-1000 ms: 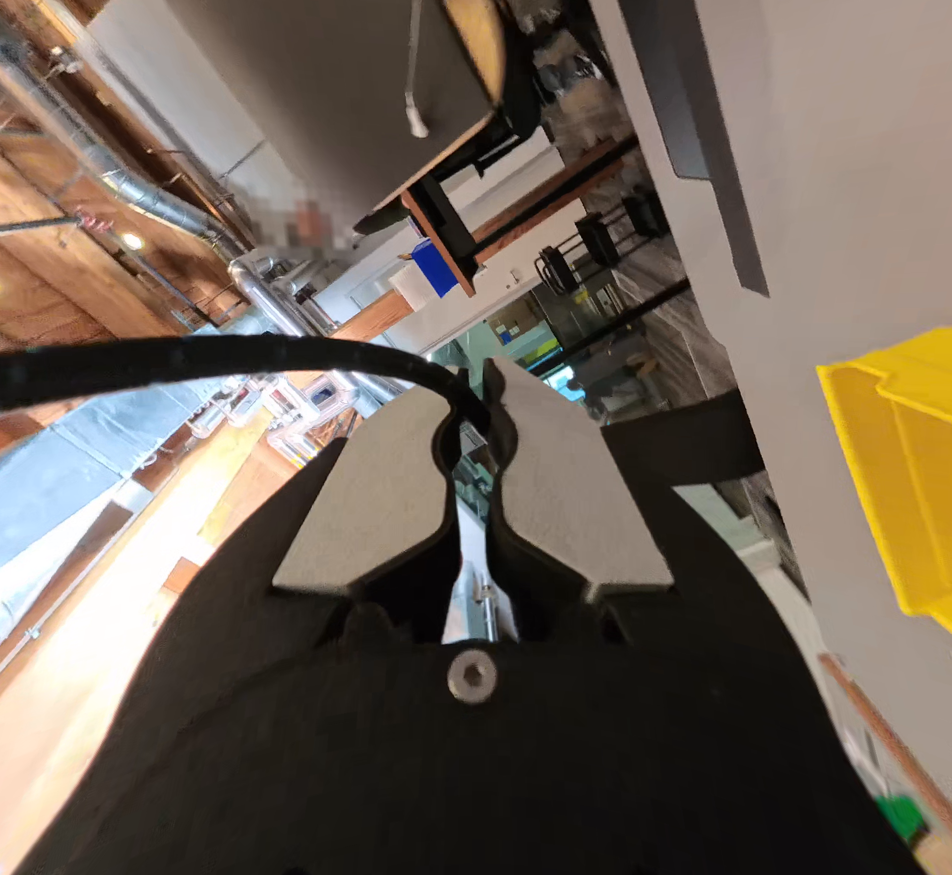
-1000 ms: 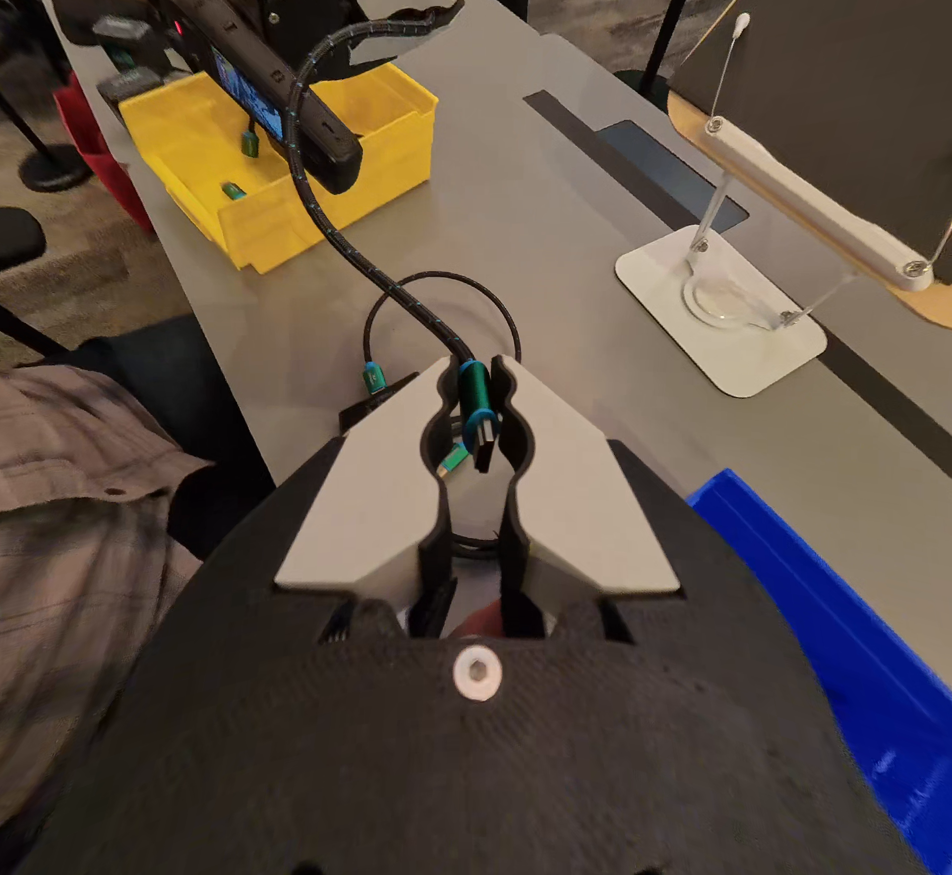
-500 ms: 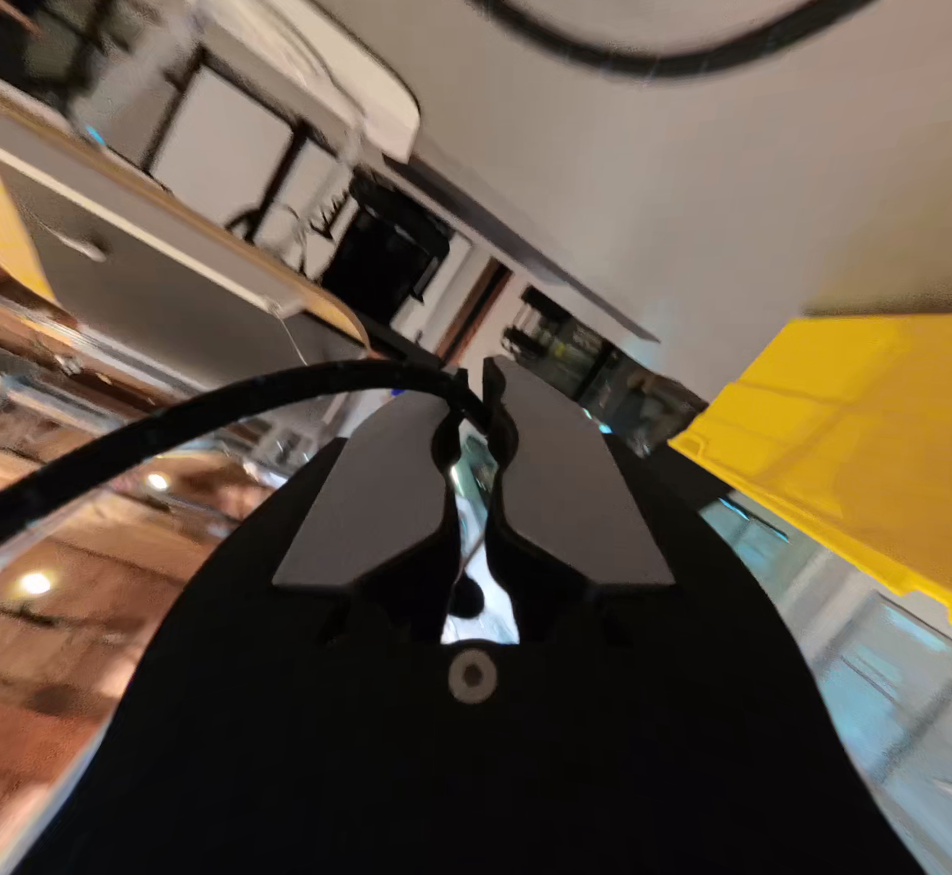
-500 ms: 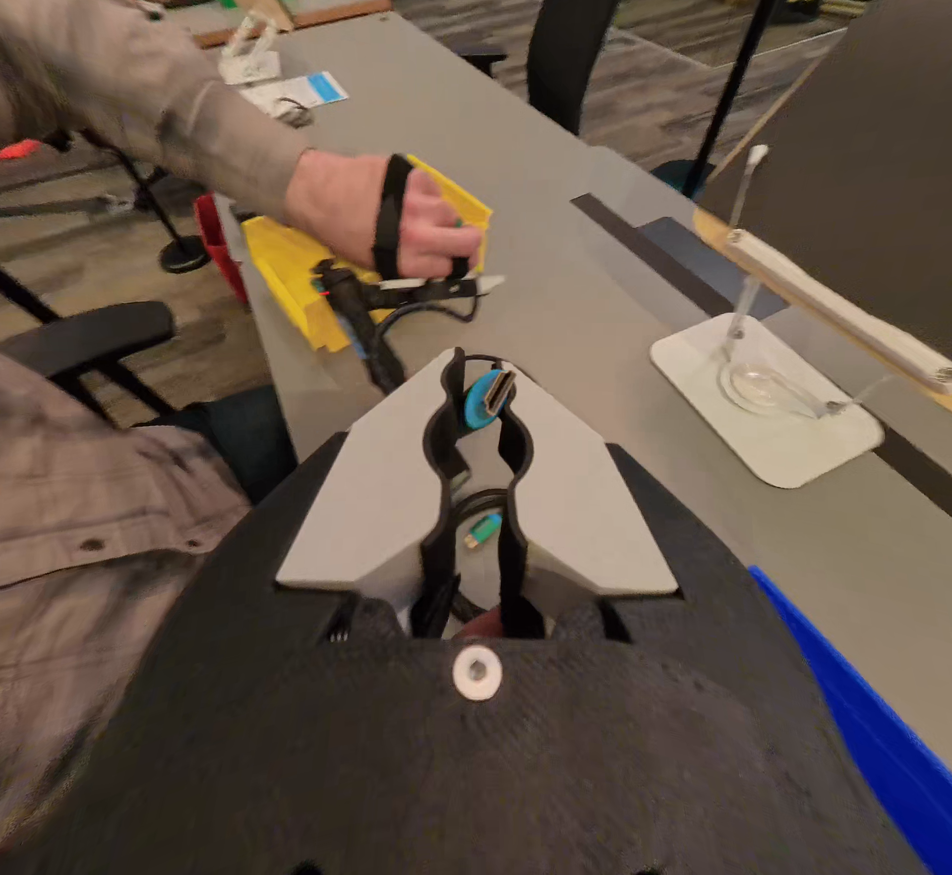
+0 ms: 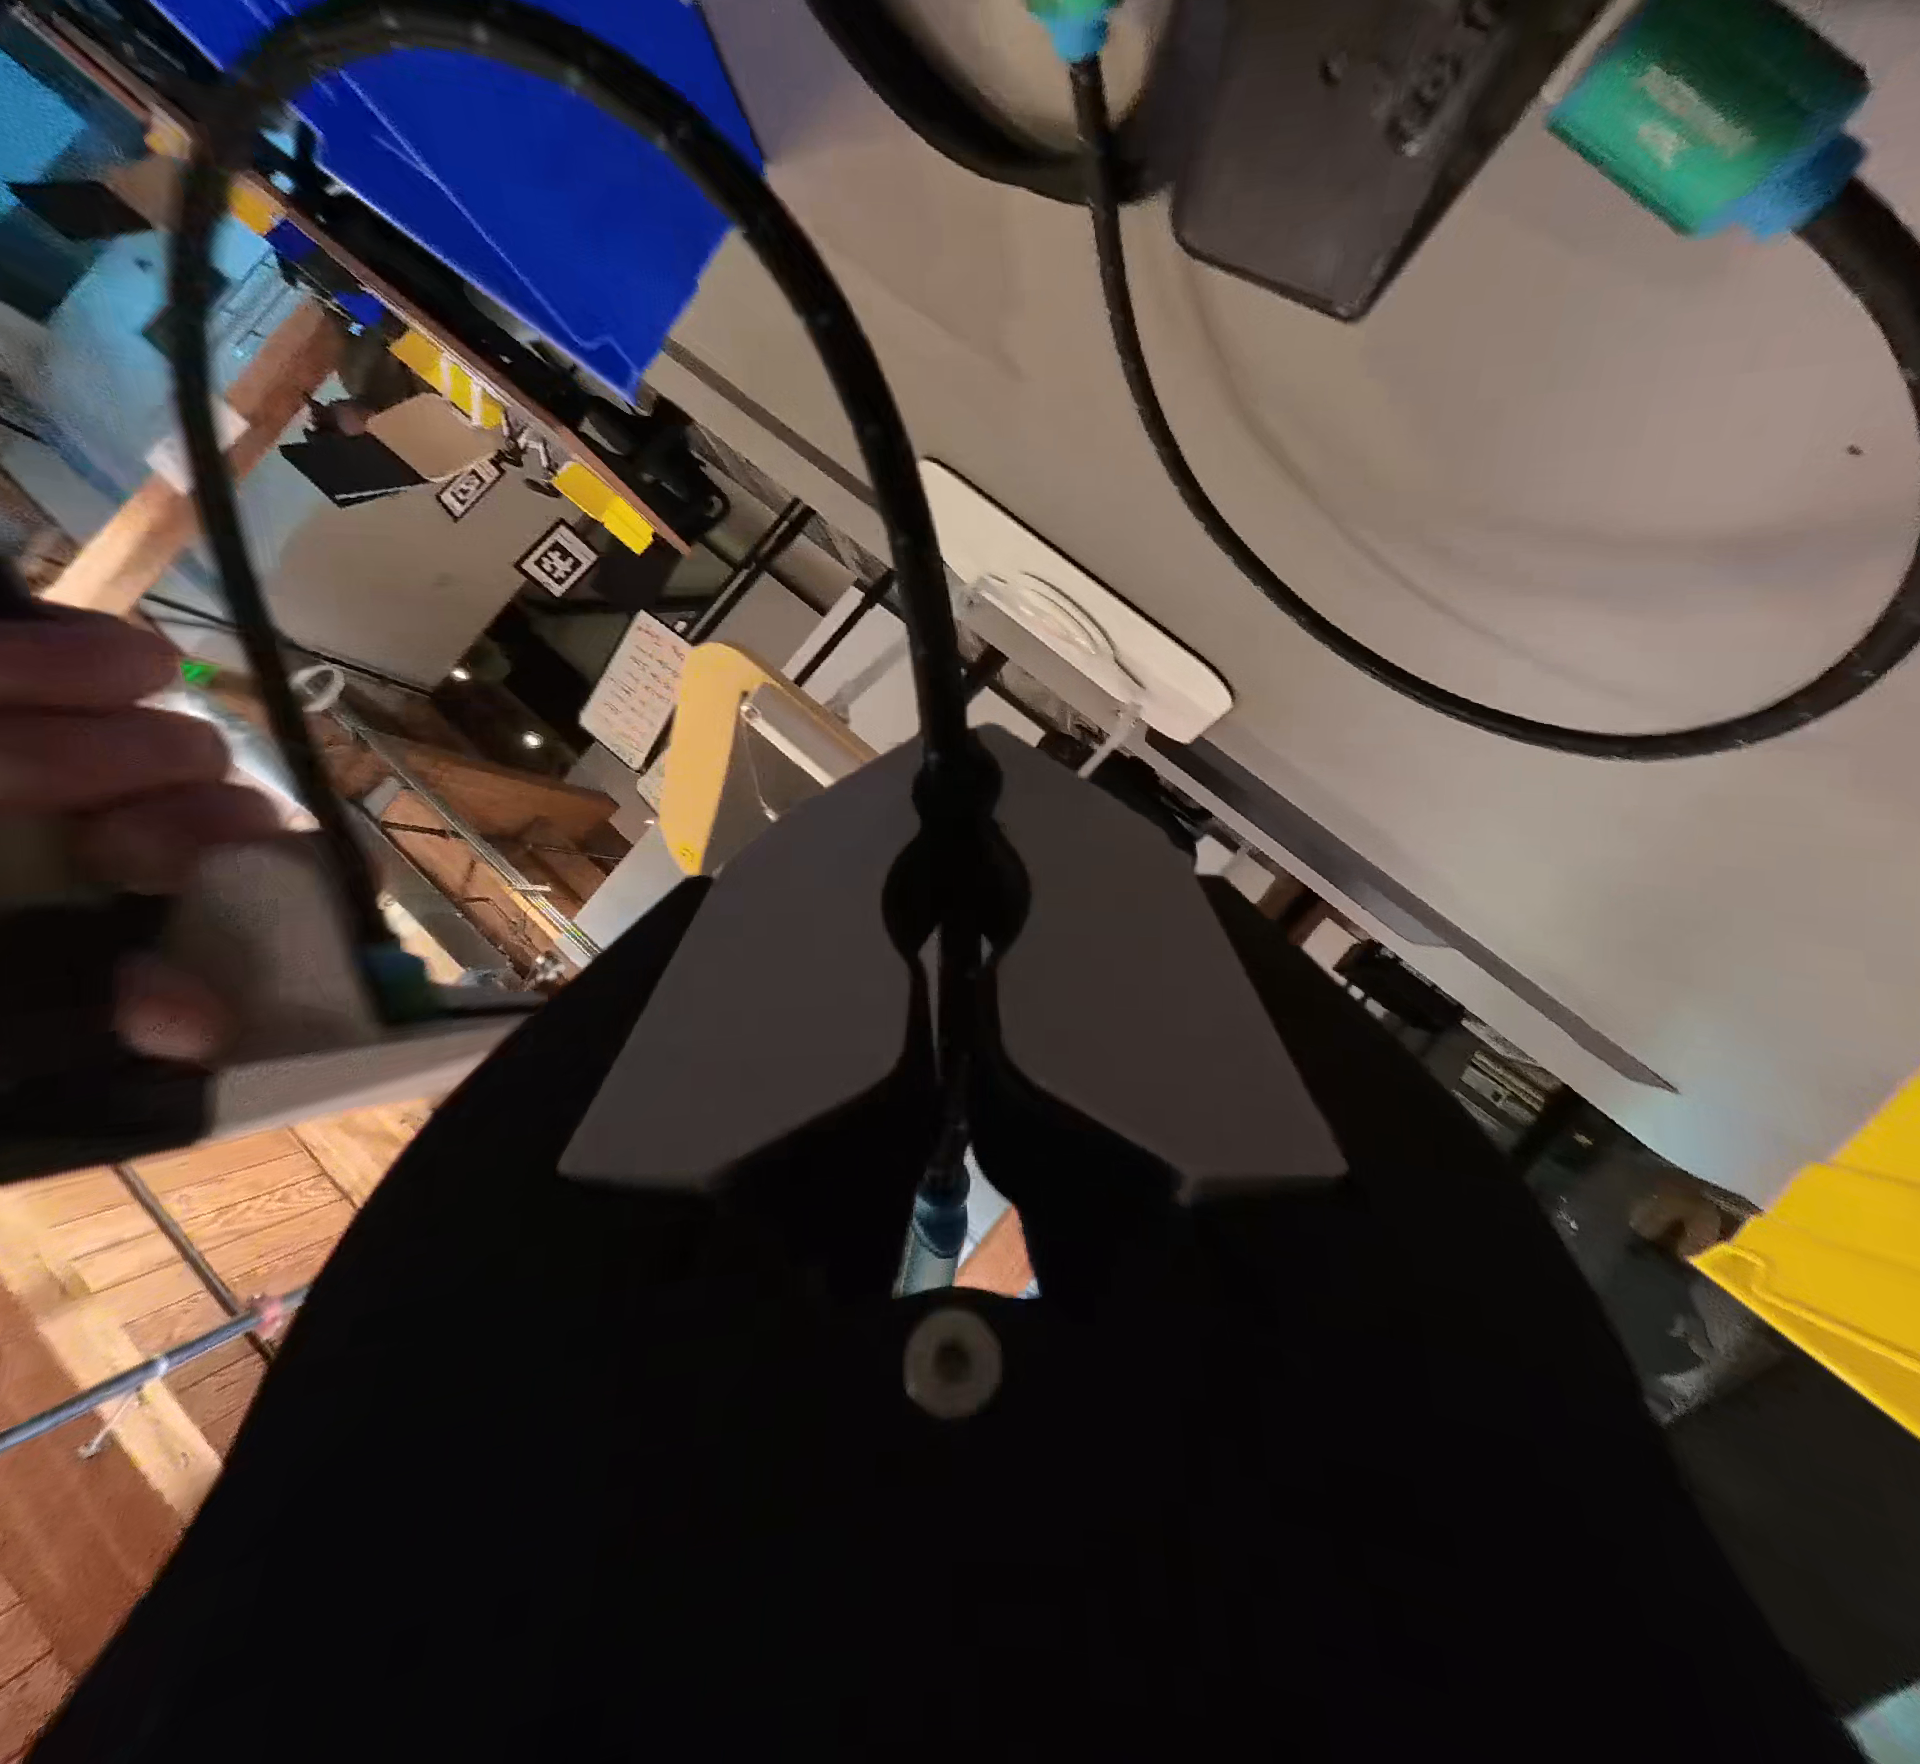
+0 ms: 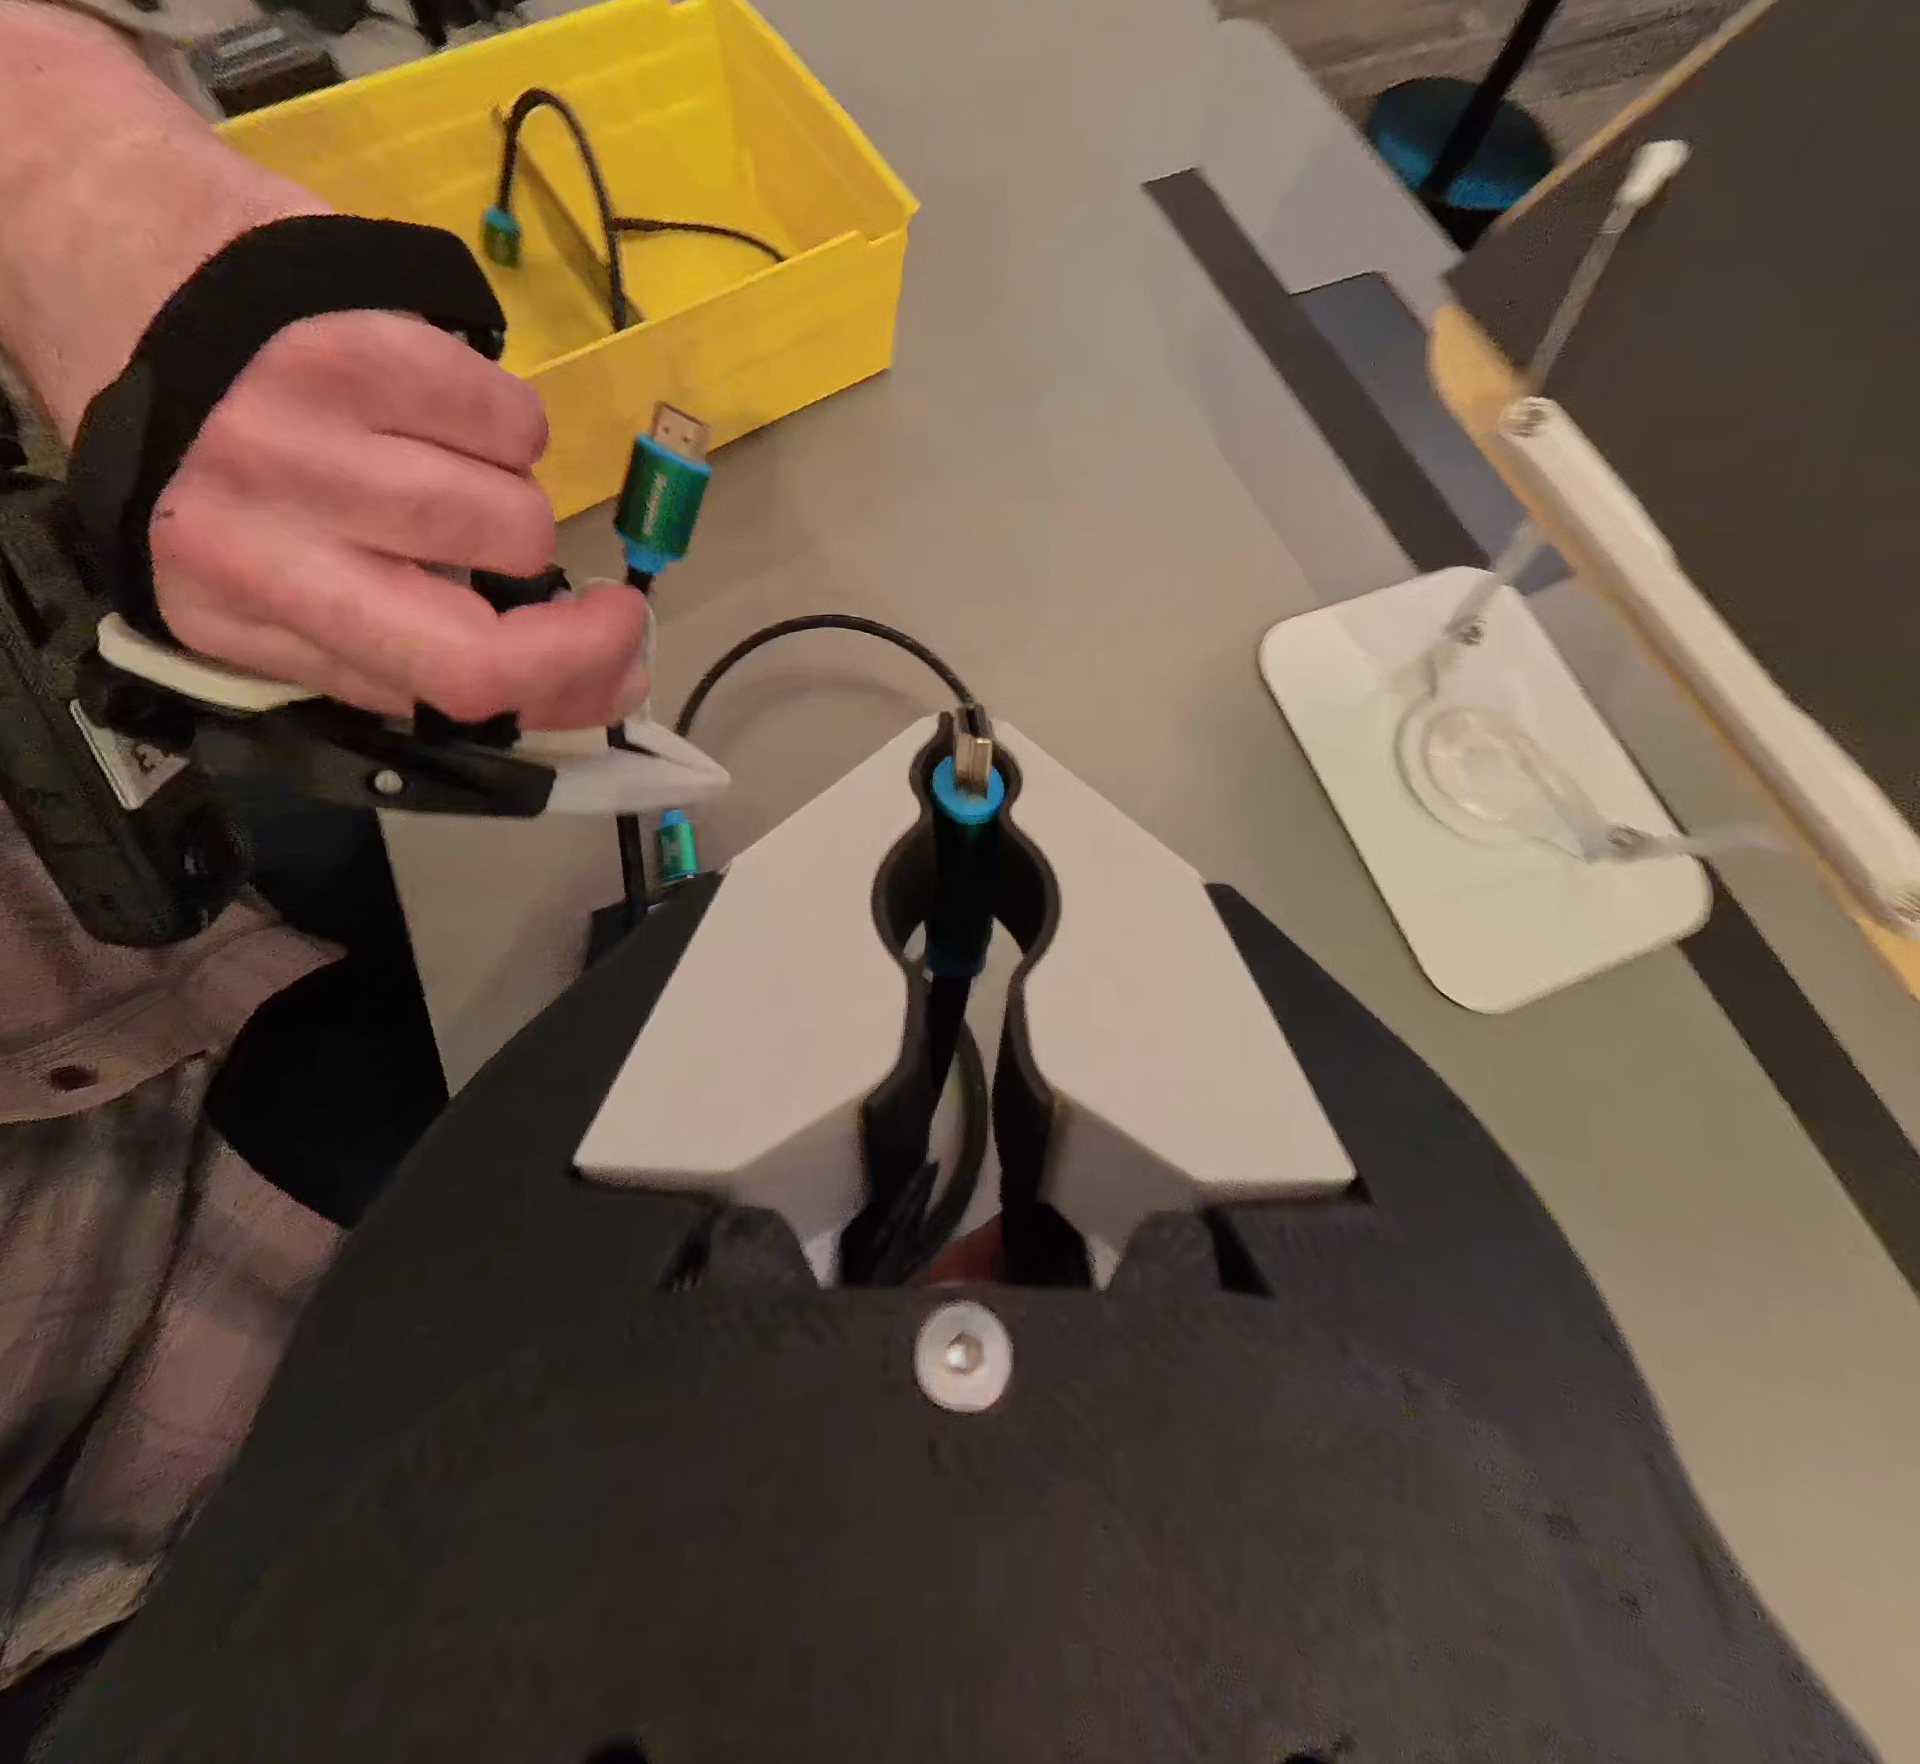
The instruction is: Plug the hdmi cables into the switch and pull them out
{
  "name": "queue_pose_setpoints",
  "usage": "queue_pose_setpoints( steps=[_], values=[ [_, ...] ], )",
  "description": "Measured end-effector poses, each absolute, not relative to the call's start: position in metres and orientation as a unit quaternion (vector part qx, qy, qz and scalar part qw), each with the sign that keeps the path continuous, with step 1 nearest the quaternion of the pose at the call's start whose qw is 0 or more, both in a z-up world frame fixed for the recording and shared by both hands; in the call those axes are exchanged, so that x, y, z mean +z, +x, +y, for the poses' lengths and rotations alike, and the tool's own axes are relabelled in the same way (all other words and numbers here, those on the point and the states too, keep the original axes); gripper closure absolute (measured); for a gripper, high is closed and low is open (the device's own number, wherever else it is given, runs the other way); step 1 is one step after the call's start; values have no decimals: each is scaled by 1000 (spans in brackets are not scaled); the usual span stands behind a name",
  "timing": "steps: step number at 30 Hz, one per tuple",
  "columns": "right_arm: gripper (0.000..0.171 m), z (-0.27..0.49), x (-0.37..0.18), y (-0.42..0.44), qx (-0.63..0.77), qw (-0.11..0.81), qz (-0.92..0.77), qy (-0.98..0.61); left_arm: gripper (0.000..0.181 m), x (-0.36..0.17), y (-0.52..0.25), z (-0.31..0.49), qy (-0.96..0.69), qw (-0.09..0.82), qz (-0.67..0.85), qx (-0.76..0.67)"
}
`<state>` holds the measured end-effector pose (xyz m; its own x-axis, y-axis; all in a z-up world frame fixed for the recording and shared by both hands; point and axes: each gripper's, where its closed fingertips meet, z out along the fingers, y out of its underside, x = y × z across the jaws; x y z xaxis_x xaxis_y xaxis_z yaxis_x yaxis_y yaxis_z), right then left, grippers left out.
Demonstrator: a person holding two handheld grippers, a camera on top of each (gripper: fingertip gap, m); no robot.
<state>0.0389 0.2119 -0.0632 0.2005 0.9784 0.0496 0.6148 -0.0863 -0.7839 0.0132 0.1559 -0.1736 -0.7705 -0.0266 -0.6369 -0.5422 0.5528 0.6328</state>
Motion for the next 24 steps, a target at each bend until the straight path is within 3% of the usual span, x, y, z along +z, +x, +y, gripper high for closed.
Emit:
queue_pose_setpoints(
  steps=[11,24],
  values=[
    [170,182,-86,-28,340,285,-608,-658,181,-162,46,142,-203,383,816,382],
    [171,232,-10,85,387,457,-435,-672,181,-126,-99,240,-463,400,650,451]
  ],
)
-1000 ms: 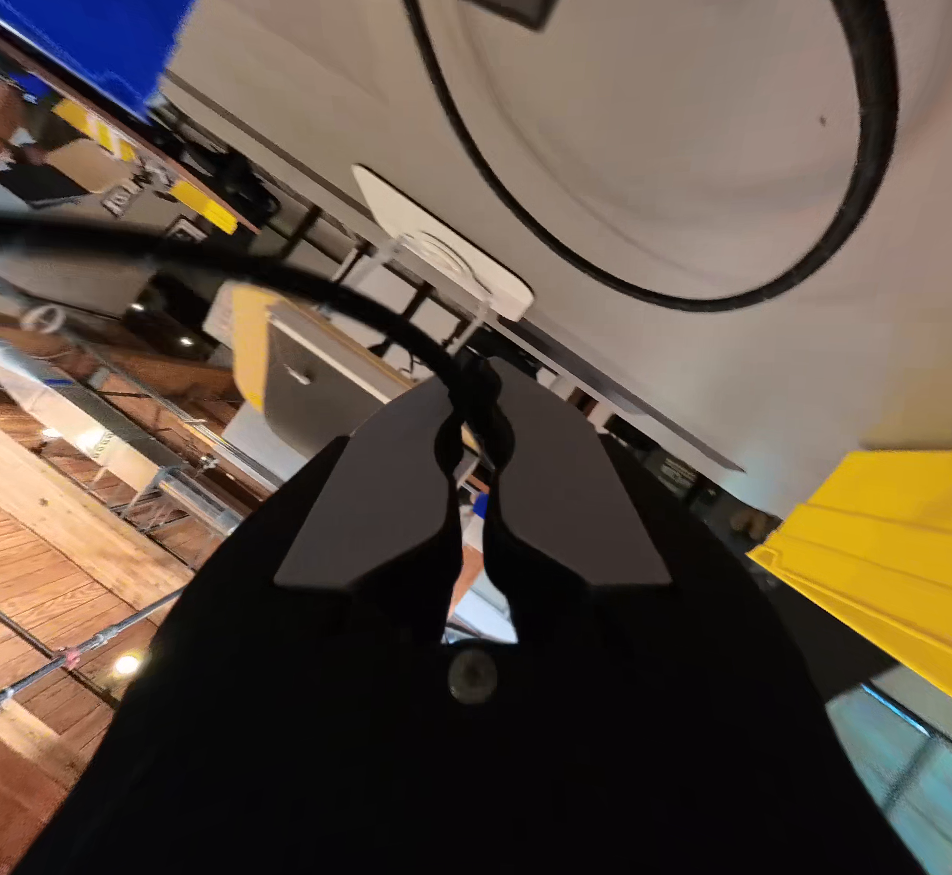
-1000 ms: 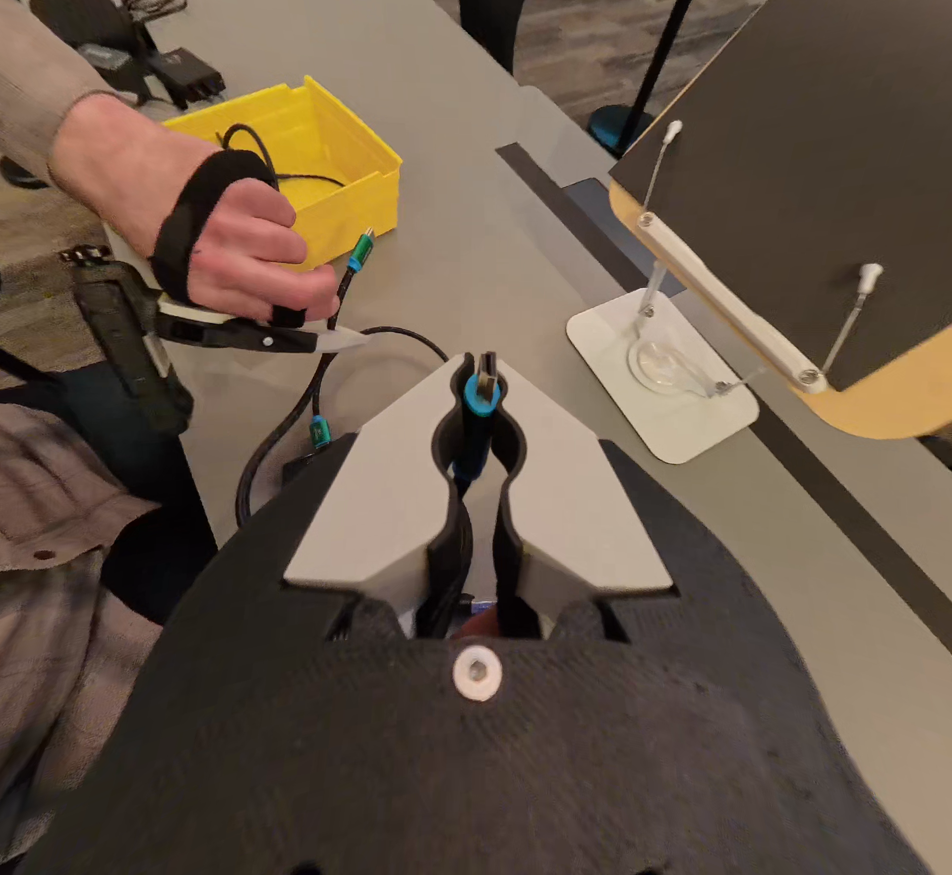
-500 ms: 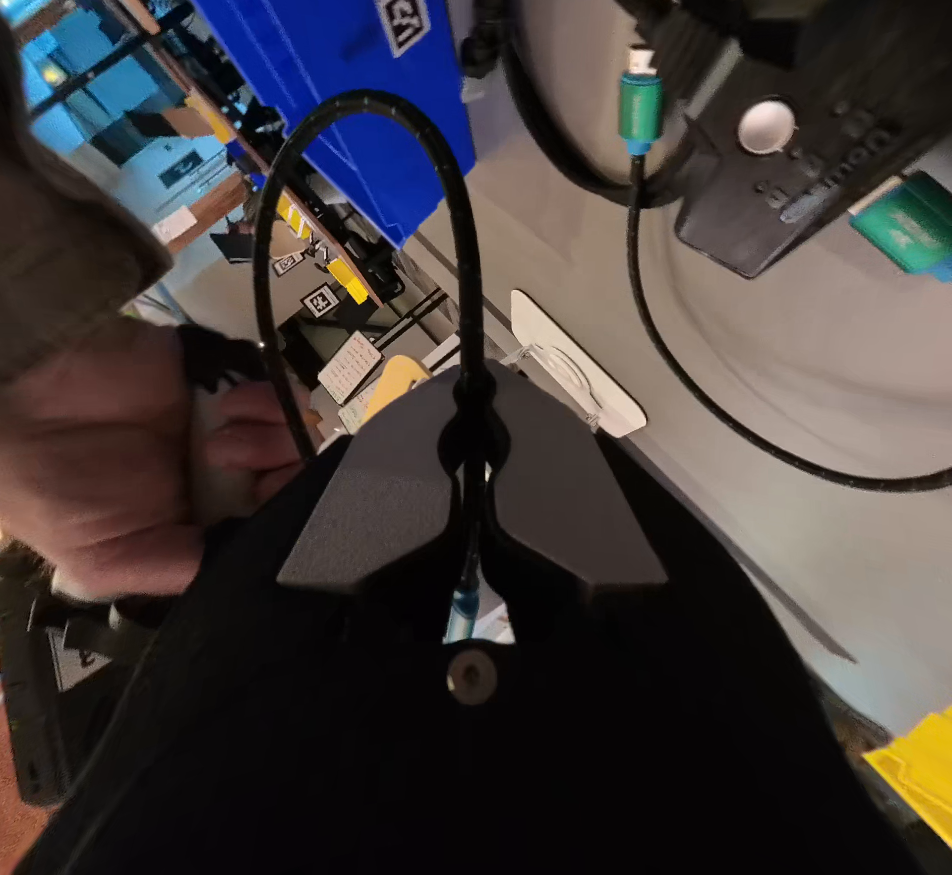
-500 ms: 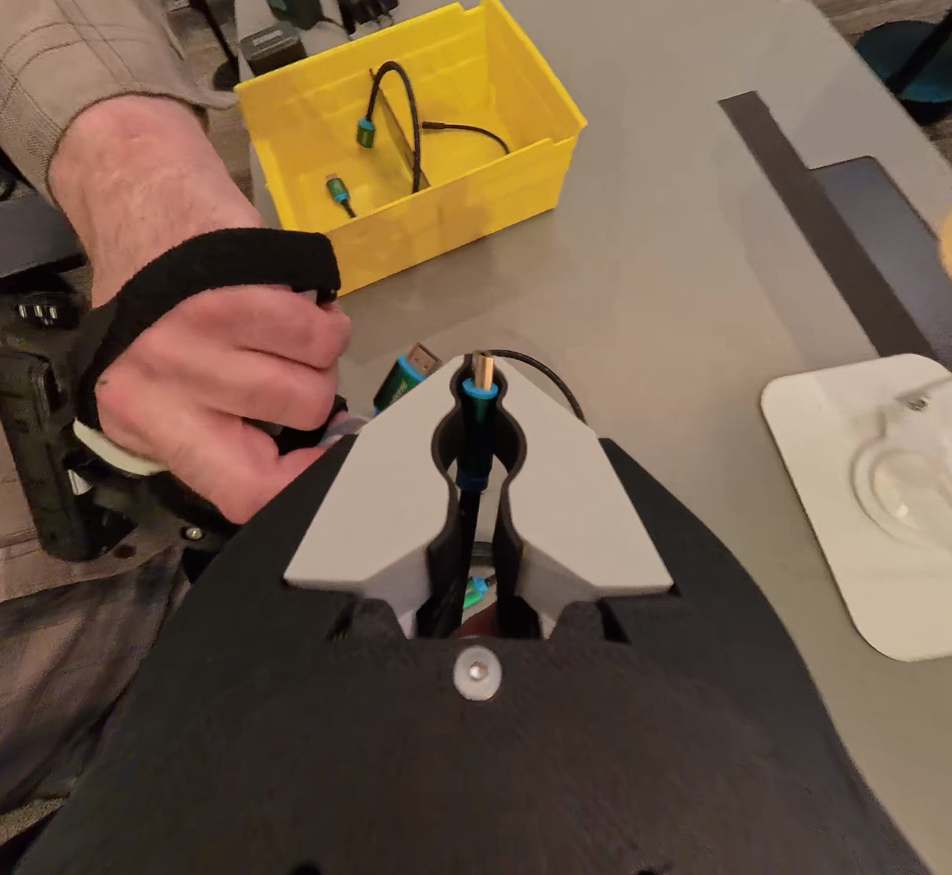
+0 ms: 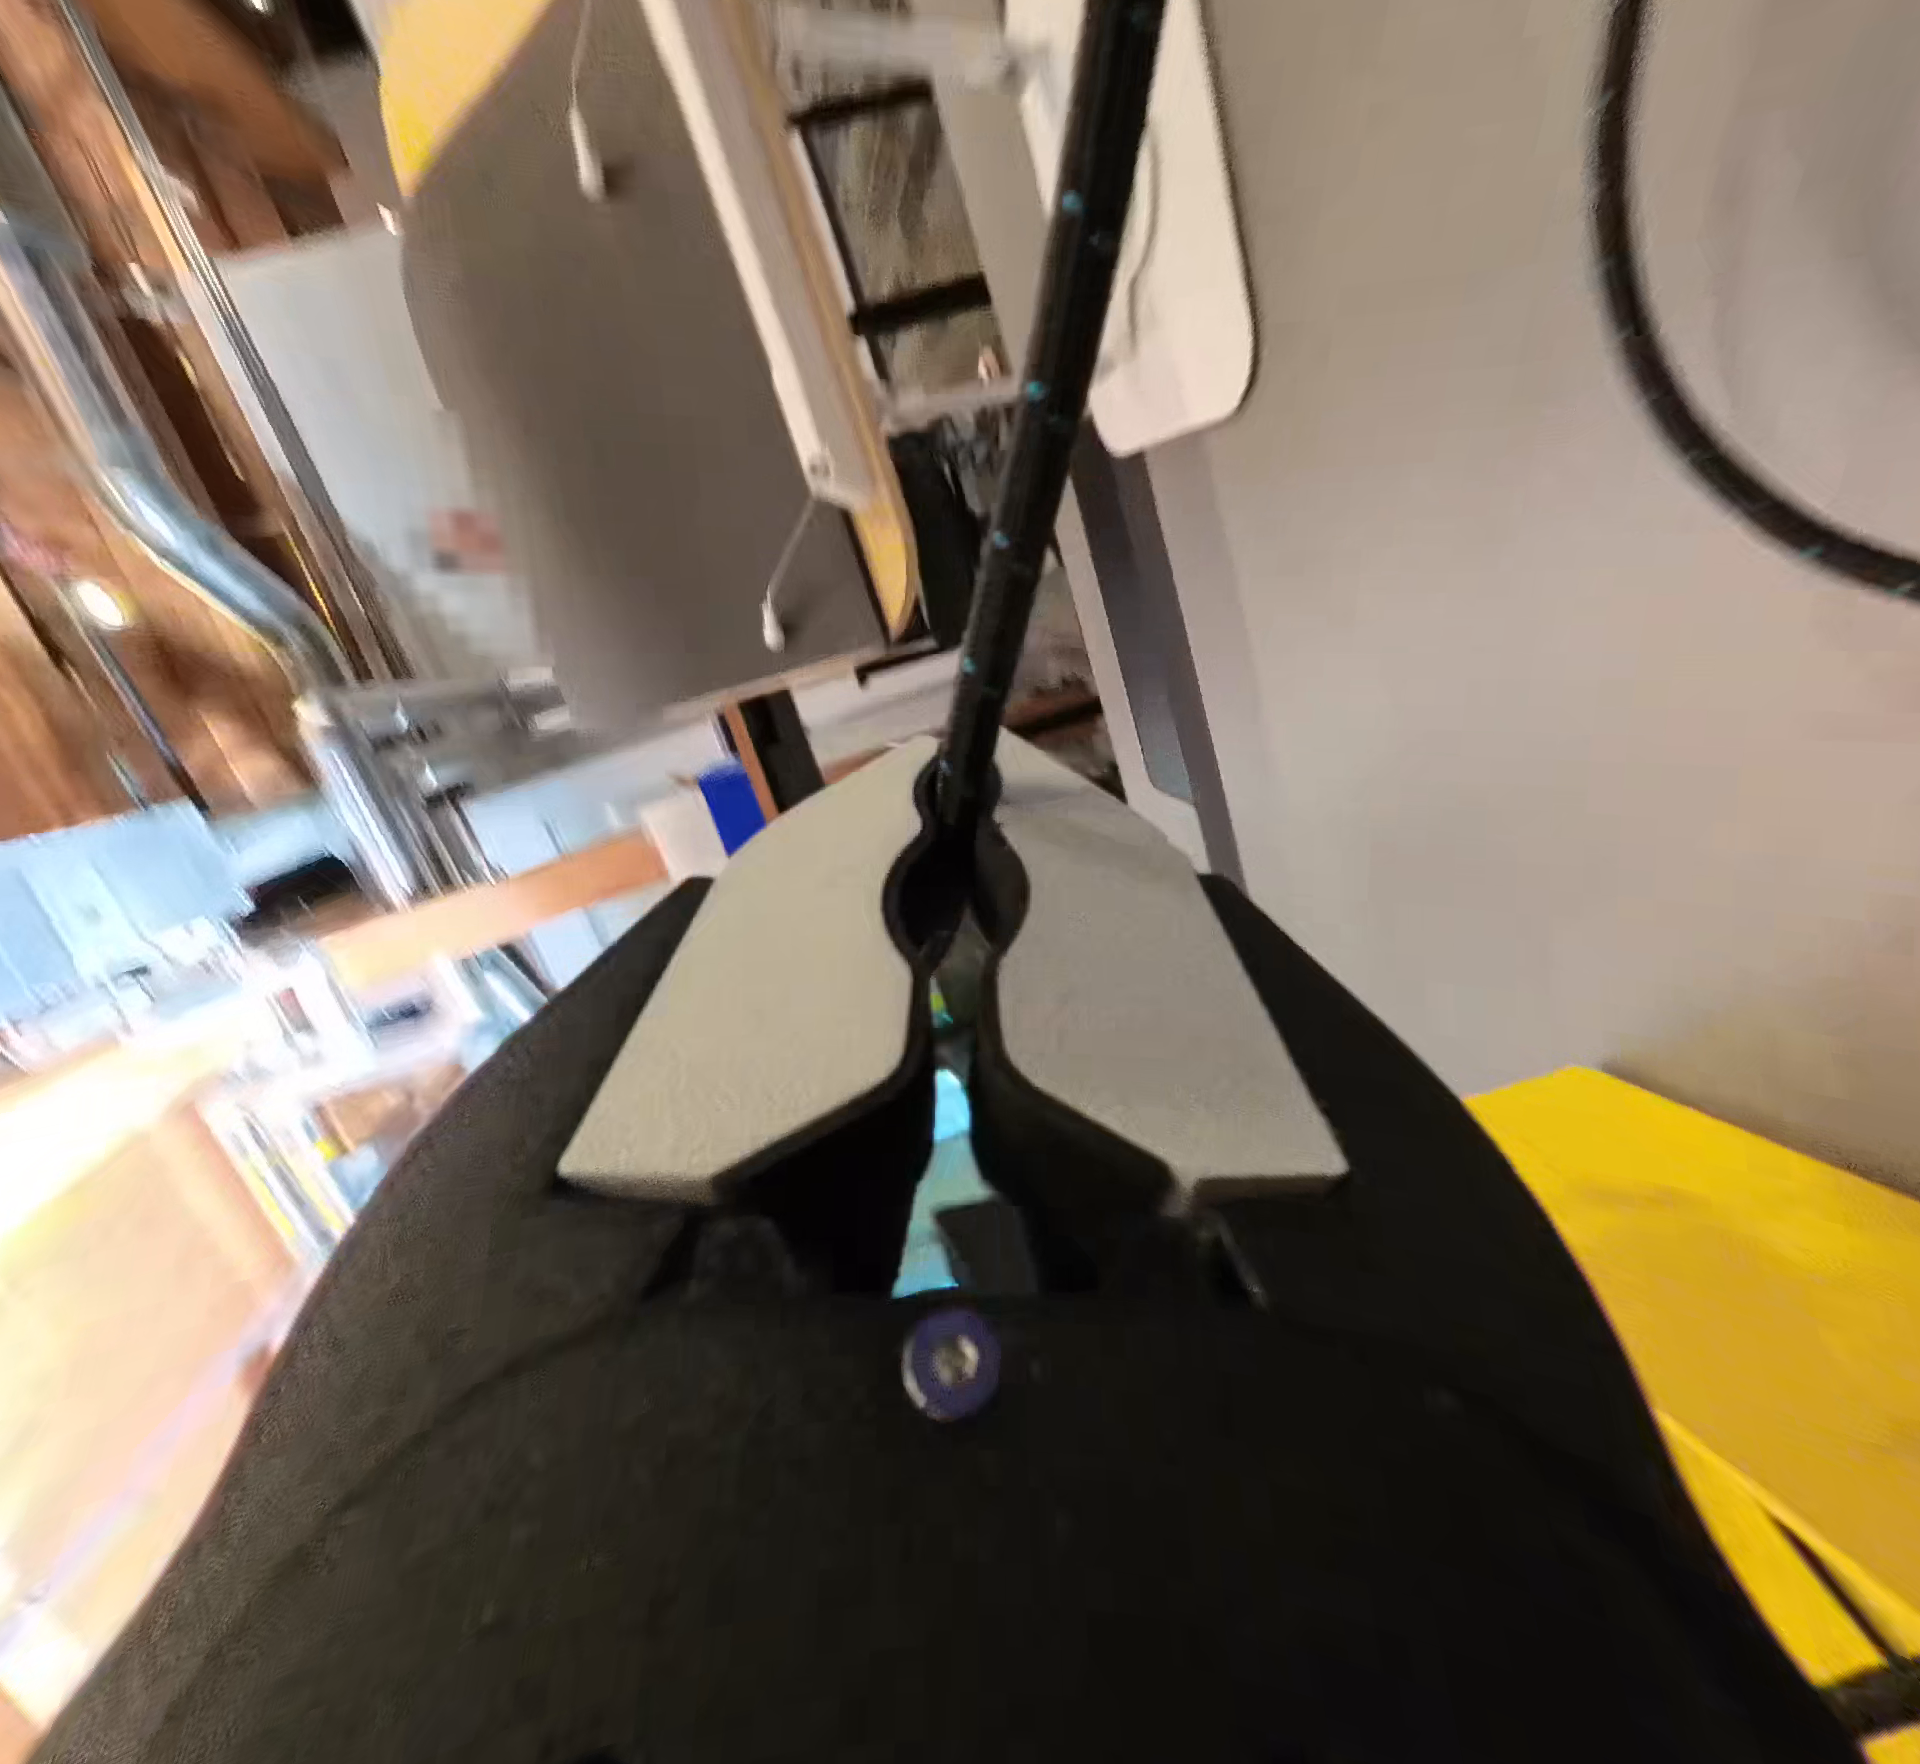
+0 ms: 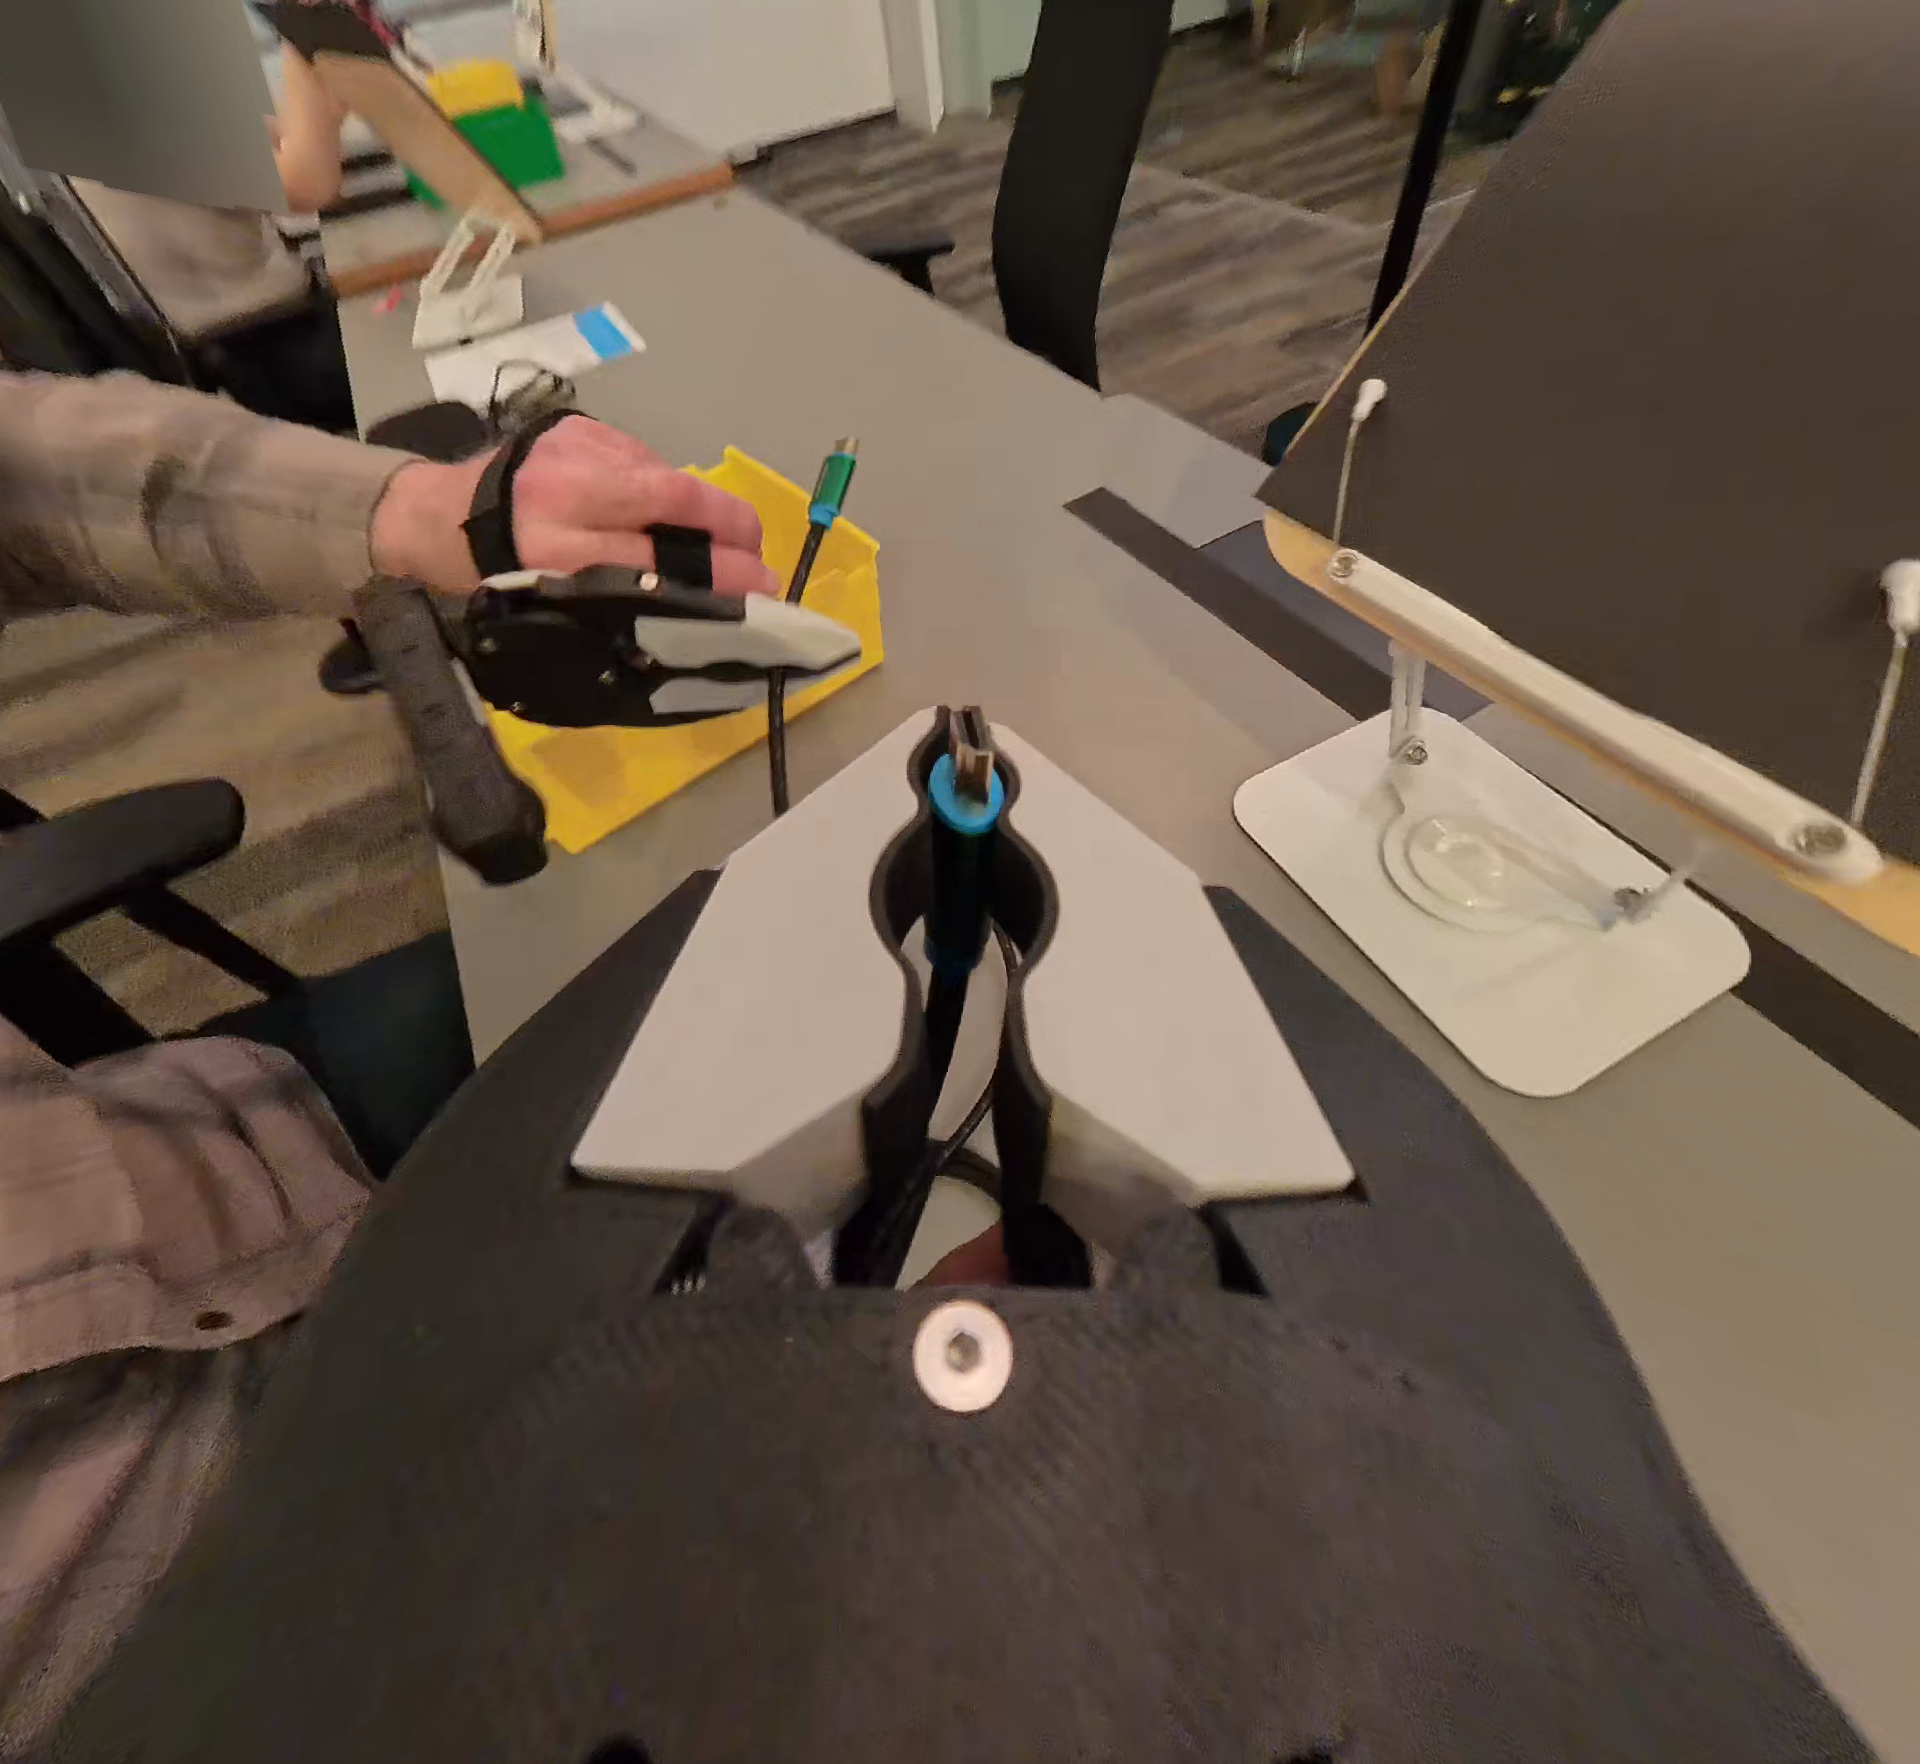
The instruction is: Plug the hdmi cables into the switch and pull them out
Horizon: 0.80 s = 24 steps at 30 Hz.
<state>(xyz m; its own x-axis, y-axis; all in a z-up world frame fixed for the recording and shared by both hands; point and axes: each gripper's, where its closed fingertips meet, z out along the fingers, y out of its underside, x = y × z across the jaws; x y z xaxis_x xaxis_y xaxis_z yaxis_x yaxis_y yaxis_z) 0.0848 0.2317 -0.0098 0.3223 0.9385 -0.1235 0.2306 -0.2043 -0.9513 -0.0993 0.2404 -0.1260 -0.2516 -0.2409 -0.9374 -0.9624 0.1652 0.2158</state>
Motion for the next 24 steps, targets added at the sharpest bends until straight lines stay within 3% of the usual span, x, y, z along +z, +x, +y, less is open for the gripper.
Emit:
queue_pose_setpoints(
  steps=[7,12,13,15,21,24],
  values=[
    [171,195,-30,103,447,466,-375,-665,181,-119,-132,253,-524,413,603,436],
    [169,162,-106,81,394,397,-429,-709,181,-107,-132,258,-471,410,615,482],
    [161,161,-116,81,371,389,-439,-720,181,-104,-136,260,-459,407,617,494],
    [124,164,-120,85,325,392,-454,-731,181,-101,-142,263,-443,406,618,507],
    [107,177,-88,107,189,412,-527,-718,181,-86,-159,270,-418,408,612,533],
    [109,188,-53,105,166,448,-538,-694,181,-74,-156,270,-390,420,611,546]
  ],
)
